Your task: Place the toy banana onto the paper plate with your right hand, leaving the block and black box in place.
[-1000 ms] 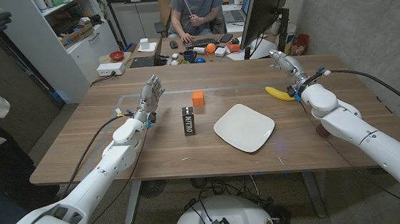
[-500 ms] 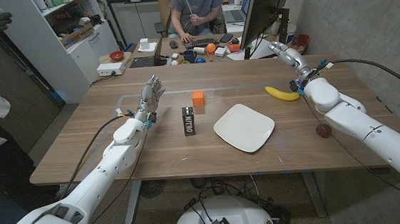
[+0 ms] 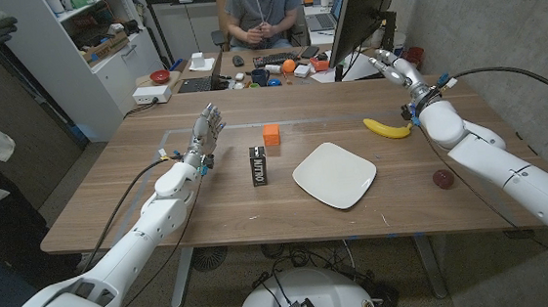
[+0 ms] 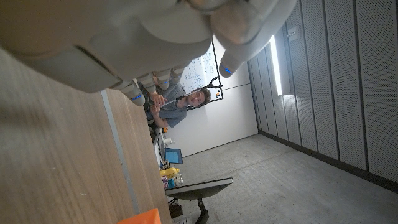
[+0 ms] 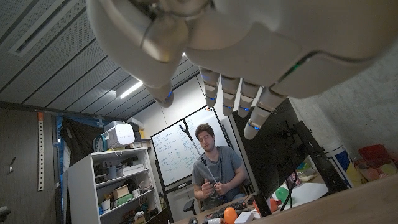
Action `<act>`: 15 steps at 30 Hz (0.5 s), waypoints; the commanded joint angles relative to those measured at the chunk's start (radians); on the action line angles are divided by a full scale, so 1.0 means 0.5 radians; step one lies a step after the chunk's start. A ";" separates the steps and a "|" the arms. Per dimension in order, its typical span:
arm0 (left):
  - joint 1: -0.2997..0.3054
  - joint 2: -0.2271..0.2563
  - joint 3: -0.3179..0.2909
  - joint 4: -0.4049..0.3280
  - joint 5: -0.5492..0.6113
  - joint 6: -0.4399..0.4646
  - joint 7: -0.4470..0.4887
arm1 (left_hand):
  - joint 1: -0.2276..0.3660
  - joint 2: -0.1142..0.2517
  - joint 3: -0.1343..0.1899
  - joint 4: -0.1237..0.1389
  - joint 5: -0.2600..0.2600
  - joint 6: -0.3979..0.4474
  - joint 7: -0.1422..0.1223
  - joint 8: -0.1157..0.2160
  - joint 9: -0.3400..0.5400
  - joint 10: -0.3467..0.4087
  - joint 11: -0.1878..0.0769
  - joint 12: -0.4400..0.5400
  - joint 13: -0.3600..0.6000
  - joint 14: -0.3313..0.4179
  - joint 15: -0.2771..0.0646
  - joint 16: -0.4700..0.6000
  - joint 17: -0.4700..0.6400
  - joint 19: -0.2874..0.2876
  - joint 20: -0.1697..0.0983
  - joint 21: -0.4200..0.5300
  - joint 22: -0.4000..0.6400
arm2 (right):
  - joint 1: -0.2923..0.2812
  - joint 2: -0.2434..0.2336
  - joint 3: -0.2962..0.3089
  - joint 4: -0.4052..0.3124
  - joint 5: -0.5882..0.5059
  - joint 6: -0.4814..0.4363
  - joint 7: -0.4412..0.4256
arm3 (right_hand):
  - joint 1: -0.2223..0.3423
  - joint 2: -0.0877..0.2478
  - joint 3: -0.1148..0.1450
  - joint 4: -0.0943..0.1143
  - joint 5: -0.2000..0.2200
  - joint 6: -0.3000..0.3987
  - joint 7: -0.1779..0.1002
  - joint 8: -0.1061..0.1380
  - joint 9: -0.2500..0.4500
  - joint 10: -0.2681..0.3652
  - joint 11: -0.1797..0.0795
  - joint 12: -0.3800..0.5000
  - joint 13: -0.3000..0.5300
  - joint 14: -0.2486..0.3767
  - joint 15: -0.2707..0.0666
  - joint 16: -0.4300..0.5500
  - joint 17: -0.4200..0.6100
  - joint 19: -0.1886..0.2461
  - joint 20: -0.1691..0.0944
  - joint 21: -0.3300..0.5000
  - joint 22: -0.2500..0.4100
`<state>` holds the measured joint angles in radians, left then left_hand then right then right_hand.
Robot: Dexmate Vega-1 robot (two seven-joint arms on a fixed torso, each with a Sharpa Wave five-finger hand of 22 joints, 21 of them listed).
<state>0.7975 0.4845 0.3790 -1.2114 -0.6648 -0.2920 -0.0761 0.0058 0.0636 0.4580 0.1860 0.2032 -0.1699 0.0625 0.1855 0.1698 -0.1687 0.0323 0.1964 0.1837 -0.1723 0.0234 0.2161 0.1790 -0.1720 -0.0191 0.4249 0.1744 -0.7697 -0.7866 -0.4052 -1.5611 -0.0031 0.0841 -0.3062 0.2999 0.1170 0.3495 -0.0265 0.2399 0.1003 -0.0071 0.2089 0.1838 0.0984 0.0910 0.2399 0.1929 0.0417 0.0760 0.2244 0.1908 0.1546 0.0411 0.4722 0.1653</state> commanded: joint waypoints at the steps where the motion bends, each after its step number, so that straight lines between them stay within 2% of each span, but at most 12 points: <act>1: -0.019 -0.011 0.007 0.021 0.003 -0.007 -0.014 | 0.013 0.195 -0.002 -0.007 0.010 -0.013 0.011 0.003 0.010 -0.106 0.006 0.007 0.004 -0.216 0.012 0.006 0.009 -0.023 0.017 -0.005 0.007 | -0.019 -0.058 -0.023 -0.089 -0.286 -0.129 -0.173 | 0.036 -0.008 0.006 -0.026 -0.004 0.036 -0.008 0.009 0.006 0.030 -0.011 -0.008 0.008 0.004 -0.017 -0.004 0.004 0.015 -0.021 -0.003 0.007; 9: -0.018 -0.010 0.007 0.021 0.004 -0.004 -0.011 | 0.013 0.195 -0.003 -0.007 0.011 -0.012 0.010 0.001 0.010 -0.107 0.008 0.004 0.004 -0.217 0.011 0.004 0.008 -0.022 0.016 -0.011 0.007 | -0.028 -0.105 -0.044 -0.165 -0.473 -0.277 -0.232 | 0.069 -0.037 0.008 -0.065 -0.019 0.071 -0.010 0.014 0.006 0.061 -0.029 -0.006 0.008 0.032 -0.037 -0.005 0.000 0.033 -0.030 -0.014 0.007; 11: -0.019 -0.011 0.008 0.021 0.007 -0.005 -0.006 | 0.014 0.195 -0.003 -0.007 0.011 -0.011 0.011 0.001 0.010 -0.103 0.010 0.005 0.004 -0.215 0.013 0.003 0.008 -0.019 0.017 -0.013 0.007 | -0.027 -0.113 -0.054 -0.178 -0.516 -0.308 -0.241 | 0.083 -0.048 0.008 -0.081 -0.025 0.085 0.018 0.014 0.006 0.079 -0.022 -0.005 0.008 0.039 -0.061 -0.007 0.000 0.052 -0.057 -0.017 0.007; 15: -0.024 -0.013 0.011 0.026 0.004 -0.008 -0.023 | 0.014 0.195 -0.004 -0.007 0.011 -0.011 0.010 0.000 0.010 -0.104 0.007 0.003 0.004 -0.215 0.011 0.002 0.008 -0.018 0.015 -0.016 0.007 | -0.022 -0.122 -0.066 -0.189 -0.581 -0.353 -0.255 | 0.085 -0.060 0.004 -0.090 -0.031 0.093 0.026 0.013 0.006 0.094 -0.028 -0.004 0.008 0.047 -0.079 -0.008 0.001 0.068 -0.077 -0.019 0.007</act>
<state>0.7896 0.4803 0.3816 -1.2027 -0.6641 -0.2946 -0.0816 0.0058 0.0636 0.4580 0.1860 0.2032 -0.1699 0.0624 0.1855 0.1698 -0.1687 0.0323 0.1964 0.1837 -0.1723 0.0234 0.2161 0.1790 -0.1756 -0.0154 0.4211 0.1744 -0.7799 -0.8276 -0.4232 -1.6249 -0.1894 -0.0220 -0.3978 0.3361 0.0913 0.3479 -0.0635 0.2261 0.1397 -0.0001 0.2089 0.1837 0.1344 0.0767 0.2399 0.1928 0.0608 0.0458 0.2244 0.1909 0.1827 0.0130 0.4653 0.1652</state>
